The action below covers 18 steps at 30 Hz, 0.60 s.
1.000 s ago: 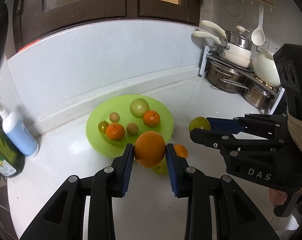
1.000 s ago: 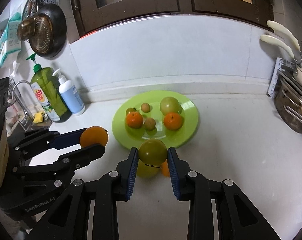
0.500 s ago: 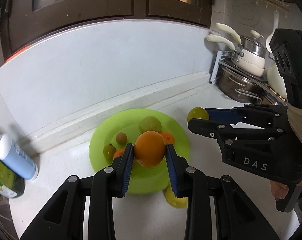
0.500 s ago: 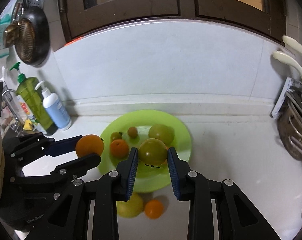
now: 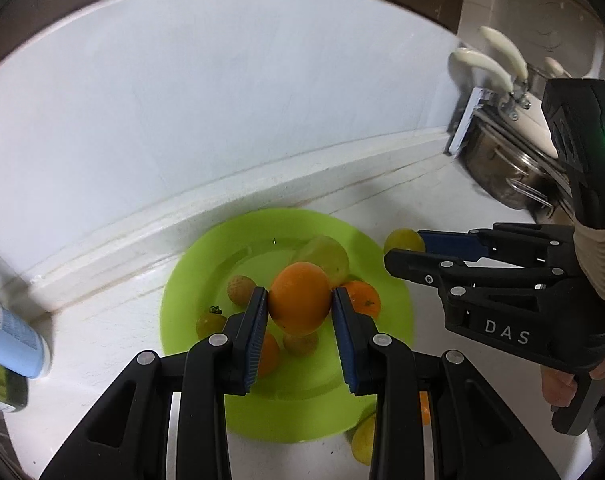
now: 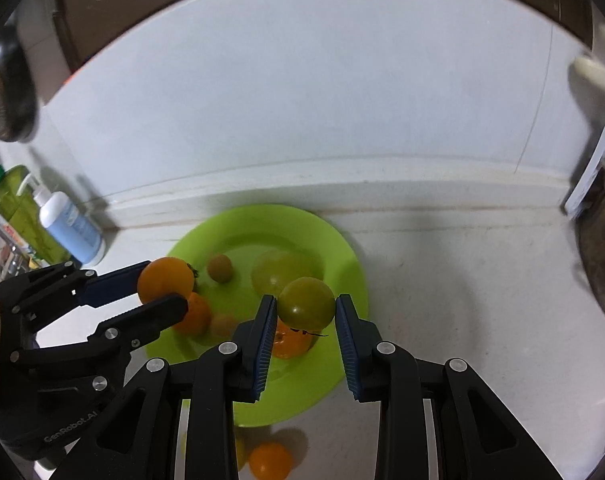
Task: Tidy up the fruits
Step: 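Carry the orange and green fruit onto the green plate and open both tools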
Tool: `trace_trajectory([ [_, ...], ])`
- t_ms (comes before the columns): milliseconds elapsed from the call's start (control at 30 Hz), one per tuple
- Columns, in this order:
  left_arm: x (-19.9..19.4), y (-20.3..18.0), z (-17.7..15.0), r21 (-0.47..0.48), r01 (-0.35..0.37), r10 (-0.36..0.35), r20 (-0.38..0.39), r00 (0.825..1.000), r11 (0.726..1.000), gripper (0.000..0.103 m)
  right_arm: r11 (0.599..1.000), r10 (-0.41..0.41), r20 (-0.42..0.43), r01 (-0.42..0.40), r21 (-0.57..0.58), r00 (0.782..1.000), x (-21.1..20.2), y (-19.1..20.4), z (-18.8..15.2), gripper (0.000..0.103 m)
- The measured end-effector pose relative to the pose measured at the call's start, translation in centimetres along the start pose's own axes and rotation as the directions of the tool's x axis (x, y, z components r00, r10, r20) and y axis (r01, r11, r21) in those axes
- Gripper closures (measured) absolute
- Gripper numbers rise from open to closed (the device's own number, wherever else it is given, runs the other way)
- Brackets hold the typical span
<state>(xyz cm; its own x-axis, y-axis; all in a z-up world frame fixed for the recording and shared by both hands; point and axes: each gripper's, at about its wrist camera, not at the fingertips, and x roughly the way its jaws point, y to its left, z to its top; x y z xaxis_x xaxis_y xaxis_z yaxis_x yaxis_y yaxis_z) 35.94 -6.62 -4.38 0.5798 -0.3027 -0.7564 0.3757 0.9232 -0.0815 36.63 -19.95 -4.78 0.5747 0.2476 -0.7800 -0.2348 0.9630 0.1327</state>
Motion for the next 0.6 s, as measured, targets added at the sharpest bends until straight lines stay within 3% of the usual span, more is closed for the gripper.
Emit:
trace_trajectory([
  [600,4.2,0.6,-0.1,-0.021,-0.023,0.021,-0.091,0.996,0.999,0.07,0.999,0.013,-0.101,-0.008,0.046,0.995,4.2,-1.7,0.4,0.072],
])
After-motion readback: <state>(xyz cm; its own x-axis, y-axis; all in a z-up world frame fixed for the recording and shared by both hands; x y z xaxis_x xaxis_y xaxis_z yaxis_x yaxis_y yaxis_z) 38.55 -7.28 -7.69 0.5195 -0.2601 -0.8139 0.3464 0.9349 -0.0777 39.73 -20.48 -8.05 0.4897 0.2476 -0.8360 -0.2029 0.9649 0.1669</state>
